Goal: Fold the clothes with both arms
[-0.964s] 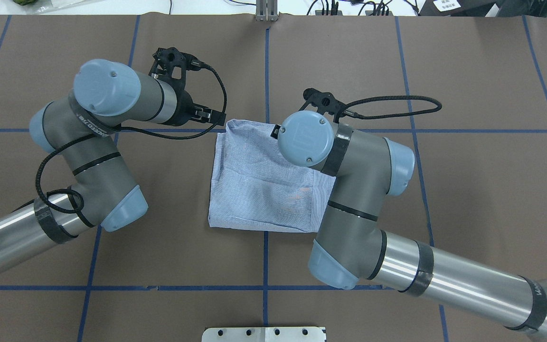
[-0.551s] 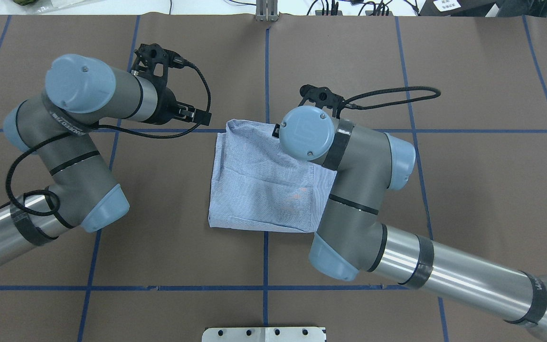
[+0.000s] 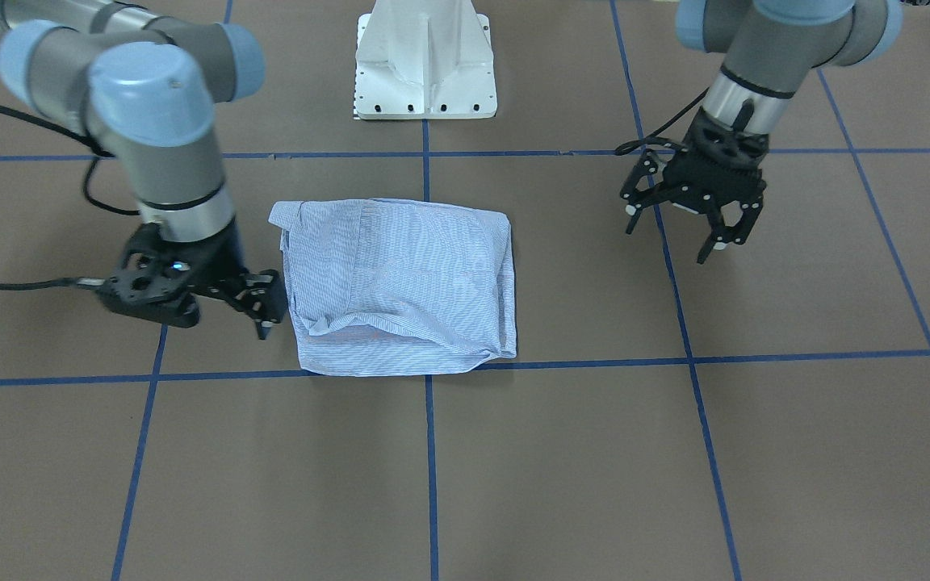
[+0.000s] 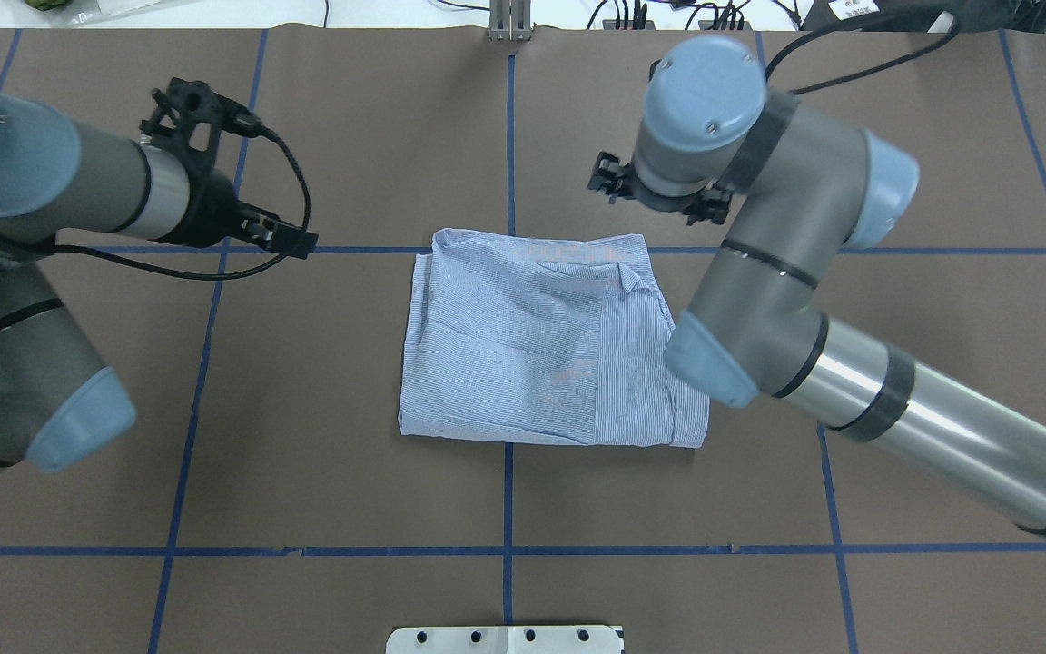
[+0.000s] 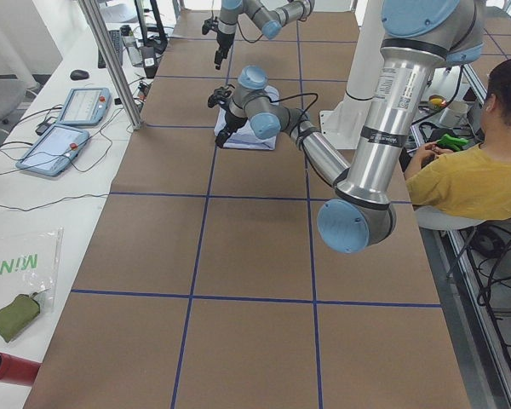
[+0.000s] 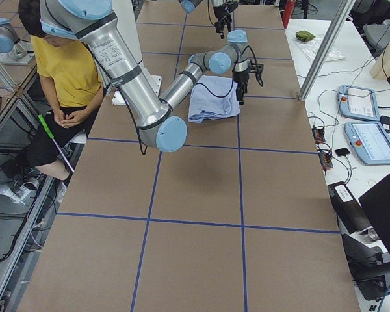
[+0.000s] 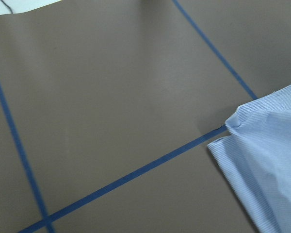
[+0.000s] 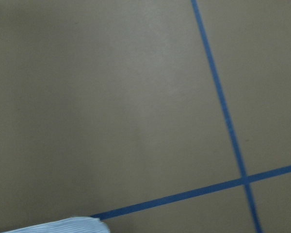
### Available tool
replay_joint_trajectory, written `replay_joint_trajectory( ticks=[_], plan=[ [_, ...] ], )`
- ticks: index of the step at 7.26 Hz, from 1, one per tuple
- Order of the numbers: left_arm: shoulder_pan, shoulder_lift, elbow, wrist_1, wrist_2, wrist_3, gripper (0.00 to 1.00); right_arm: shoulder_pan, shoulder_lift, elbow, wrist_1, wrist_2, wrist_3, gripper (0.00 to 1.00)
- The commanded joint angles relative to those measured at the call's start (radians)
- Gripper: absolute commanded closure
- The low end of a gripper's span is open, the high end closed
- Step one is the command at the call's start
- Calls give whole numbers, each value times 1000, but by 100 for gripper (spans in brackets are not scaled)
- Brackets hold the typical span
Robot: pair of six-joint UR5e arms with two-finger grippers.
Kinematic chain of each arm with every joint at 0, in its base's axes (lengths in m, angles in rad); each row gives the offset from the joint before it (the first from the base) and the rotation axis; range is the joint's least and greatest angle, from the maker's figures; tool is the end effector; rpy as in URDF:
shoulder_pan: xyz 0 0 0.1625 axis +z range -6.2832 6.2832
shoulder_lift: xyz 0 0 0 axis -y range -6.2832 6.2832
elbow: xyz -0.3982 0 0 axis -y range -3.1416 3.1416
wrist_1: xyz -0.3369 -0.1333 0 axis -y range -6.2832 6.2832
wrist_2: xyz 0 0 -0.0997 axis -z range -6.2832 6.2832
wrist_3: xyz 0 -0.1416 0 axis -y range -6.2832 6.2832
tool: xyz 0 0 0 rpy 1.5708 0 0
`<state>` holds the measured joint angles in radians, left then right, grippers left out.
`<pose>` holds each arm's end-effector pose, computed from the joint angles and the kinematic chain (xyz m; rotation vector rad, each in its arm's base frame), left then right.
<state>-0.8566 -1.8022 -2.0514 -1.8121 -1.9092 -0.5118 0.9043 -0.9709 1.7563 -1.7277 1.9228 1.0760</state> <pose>0.2708 -0.4442 0.3260 0.5950 0.8020 0.3466 -0.3180 -0.5410 0.3018 0.1405 -0.6970 0.2816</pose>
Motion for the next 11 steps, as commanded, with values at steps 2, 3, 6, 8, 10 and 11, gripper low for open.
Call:
replay_joint_trajectory(
  ticks=[2, 3, 6, 8, 10, 11],
  plan=[
    [-306, 179, -52, 103, -181, 490, 0, 339, -242, 83, -84, 210, -608, 0],
    [-422, 207, -9, 118, -238, 654, 0, 448, -334, 83, -84, 275, -816, 0],
    [-547, 309, 69, 119, -244, 774, 0, 675, -602, 80, -78, 317, -1279, 0],
    [-594, 337, 109, 184, -254, 771, 0, 743, -768, 95, -73, 314, -1335, 0],
    [-728, 337, 145, 320, -385, 772, 0, 743, -805, 97, -44, 315, -1299, 0],
    [-736, 366, 143, 324, -410, 773, 0, 742, -808, 95, -8, 337, -1221, 0]
  ],
)
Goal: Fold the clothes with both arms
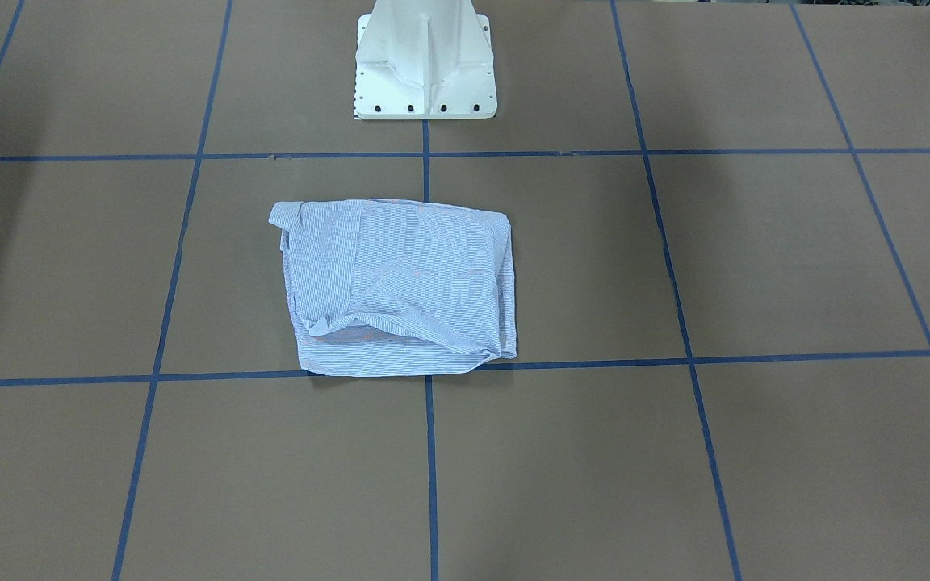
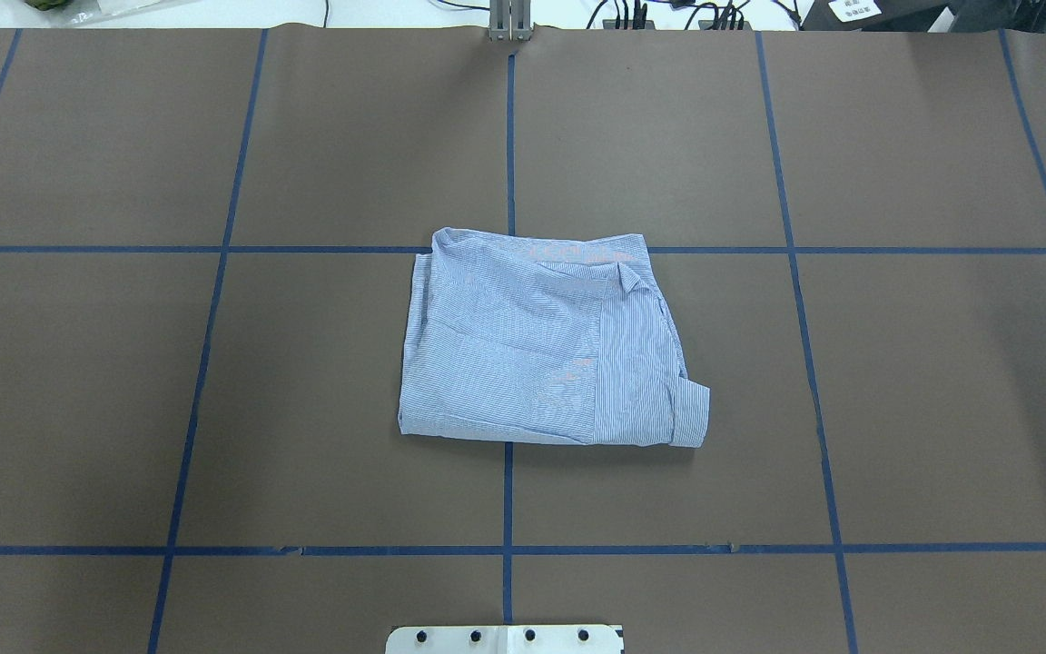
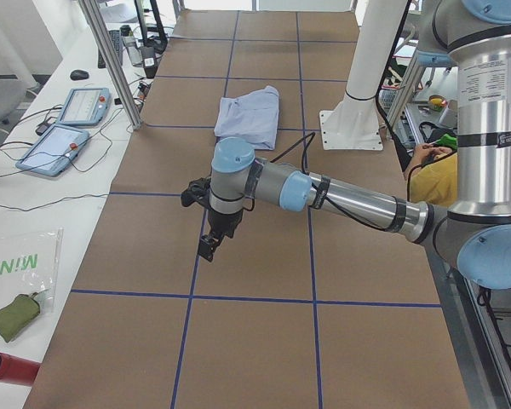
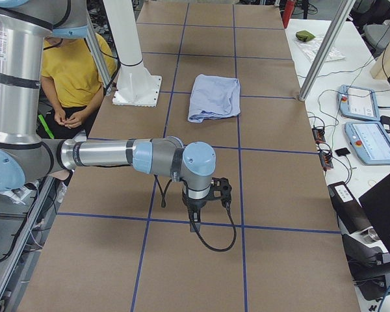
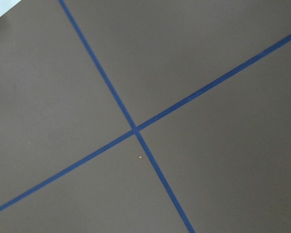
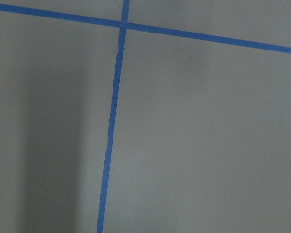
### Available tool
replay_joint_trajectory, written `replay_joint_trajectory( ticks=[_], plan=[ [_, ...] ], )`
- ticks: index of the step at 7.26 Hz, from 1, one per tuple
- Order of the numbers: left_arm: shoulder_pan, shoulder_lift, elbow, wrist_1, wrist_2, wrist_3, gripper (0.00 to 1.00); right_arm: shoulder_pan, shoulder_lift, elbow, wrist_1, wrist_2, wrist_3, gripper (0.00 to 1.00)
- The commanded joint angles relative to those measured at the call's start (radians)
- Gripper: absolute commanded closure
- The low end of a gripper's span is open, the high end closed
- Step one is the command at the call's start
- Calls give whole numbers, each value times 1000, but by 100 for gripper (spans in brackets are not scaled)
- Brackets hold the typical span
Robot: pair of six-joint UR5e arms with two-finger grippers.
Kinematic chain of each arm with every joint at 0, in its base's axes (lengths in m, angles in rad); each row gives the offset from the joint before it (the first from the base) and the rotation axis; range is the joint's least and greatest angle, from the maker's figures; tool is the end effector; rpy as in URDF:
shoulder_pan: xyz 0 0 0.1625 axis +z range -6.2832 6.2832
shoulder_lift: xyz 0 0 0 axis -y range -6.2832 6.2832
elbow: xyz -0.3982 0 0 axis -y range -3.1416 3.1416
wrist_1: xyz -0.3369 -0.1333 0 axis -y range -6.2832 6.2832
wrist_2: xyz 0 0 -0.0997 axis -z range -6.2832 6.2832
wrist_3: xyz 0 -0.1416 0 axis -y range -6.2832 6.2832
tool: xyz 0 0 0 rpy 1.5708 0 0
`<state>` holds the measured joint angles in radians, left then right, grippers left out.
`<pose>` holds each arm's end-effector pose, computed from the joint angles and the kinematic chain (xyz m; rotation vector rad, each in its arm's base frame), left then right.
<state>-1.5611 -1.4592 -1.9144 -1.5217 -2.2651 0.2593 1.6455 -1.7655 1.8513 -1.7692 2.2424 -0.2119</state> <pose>-0.0388 -0.4018 0.5696 0.2614 0.6680 0.3209 0.0708 -0.3409 0.6457 -0.0114 -0.6797 -0.0941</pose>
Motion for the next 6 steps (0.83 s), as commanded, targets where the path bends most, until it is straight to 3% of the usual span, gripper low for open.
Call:
replay_joint_trajectory(
  ticks=[1, 4, 6],
  plan=[
    [-39, 36, 6, 40, -57, 0, 0, 0, -28, 0, 94, 52, 127, 0],
    [-42, 69, 2, 60, -134, 0, 0, -9, -74, 2, 279, 97, 262, 0],
    [-45, 65, 18, 49, -125, -12, 0, -10, -75, 2, 281, 97, 259, 0]
  ],
)
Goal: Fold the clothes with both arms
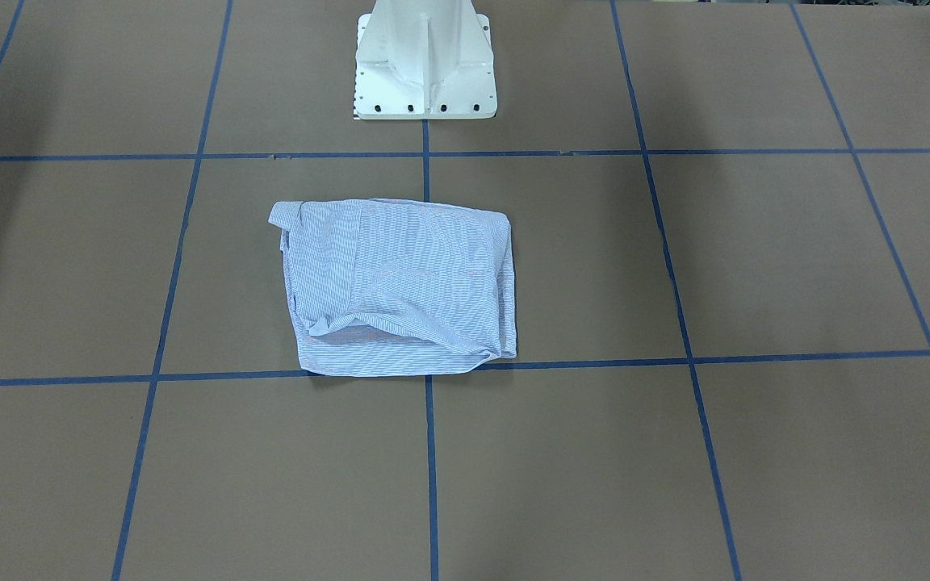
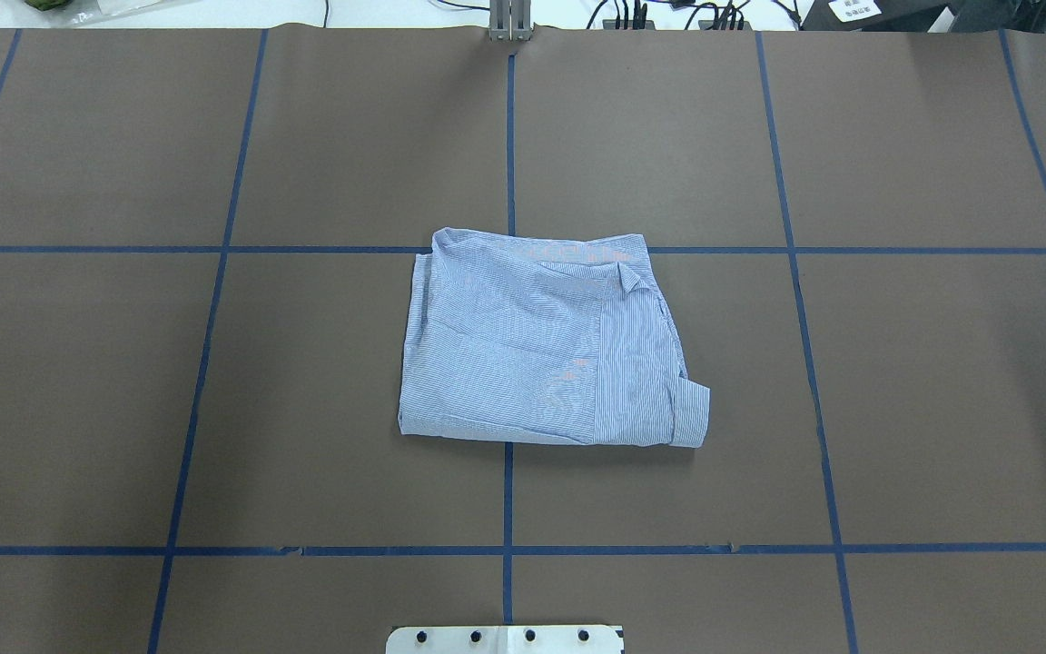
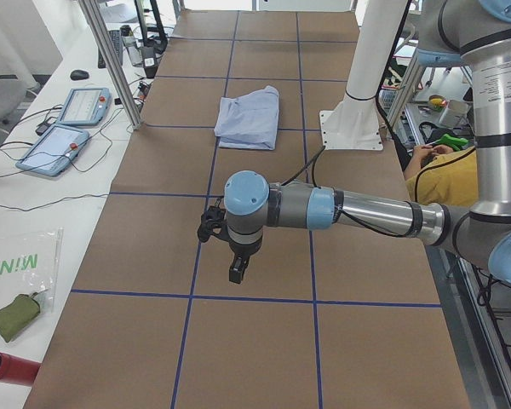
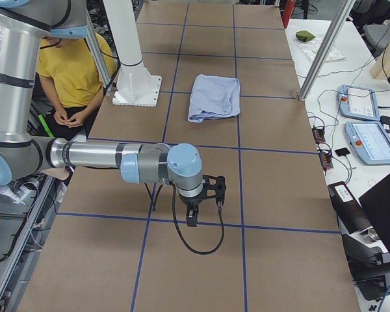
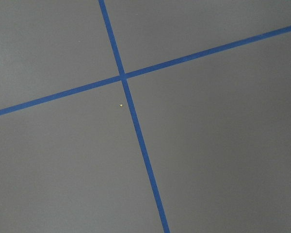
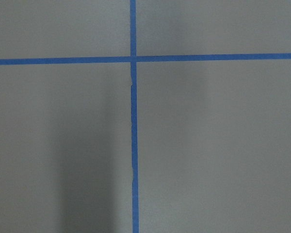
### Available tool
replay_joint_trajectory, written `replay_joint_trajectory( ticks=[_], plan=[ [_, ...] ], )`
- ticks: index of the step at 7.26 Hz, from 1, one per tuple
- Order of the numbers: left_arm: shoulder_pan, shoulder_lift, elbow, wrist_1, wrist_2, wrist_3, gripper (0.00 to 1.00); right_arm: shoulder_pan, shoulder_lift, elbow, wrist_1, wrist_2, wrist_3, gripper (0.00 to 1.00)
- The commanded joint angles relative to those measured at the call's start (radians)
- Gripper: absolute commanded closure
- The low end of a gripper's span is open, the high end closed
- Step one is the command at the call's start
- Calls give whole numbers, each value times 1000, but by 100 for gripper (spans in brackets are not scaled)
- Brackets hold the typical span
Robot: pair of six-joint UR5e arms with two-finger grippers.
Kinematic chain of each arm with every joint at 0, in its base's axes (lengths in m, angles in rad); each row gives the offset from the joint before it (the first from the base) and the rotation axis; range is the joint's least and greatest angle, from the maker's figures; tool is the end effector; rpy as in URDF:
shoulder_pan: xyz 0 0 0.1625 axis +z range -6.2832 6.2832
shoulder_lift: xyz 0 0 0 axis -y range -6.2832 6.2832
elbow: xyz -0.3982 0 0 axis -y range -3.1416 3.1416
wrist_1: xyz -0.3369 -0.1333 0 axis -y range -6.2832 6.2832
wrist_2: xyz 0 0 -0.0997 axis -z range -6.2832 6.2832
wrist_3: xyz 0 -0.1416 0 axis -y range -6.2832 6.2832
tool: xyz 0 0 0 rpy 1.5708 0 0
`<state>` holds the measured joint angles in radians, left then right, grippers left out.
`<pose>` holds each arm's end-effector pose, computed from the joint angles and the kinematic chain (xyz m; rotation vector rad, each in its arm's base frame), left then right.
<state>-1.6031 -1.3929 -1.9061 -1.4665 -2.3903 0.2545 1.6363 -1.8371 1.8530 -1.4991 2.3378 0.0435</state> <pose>-0.0417 -0.3658 0.5928 0.1671 0.8056 0.2313 0.0572 -0.3373 0.6341 0.0917 -0.7657 0.0700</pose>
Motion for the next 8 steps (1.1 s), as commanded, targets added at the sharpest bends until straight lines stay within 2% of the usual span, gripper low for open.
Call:
replay_joint_trajectory(
  ticks=[1, 3, 4, 8],
  plan=[
    [-9, 8, 28, -6, 2, -6, 0, -1, -5, 2, 13, 2, 1, 0],
    [-12, 6, 42, -8, 23, 0, 0, -1, -5, 2, 13, 2, -1, 0],
    [-8, 2, 51, -9, 86, 0, 0, -1, -5, 3, 13, 2, -1, 0],
    [-9, 0, 48, -12, 88, -4, 0, -1, -4, 3, 13, 2, 1, 0]
  ],
)
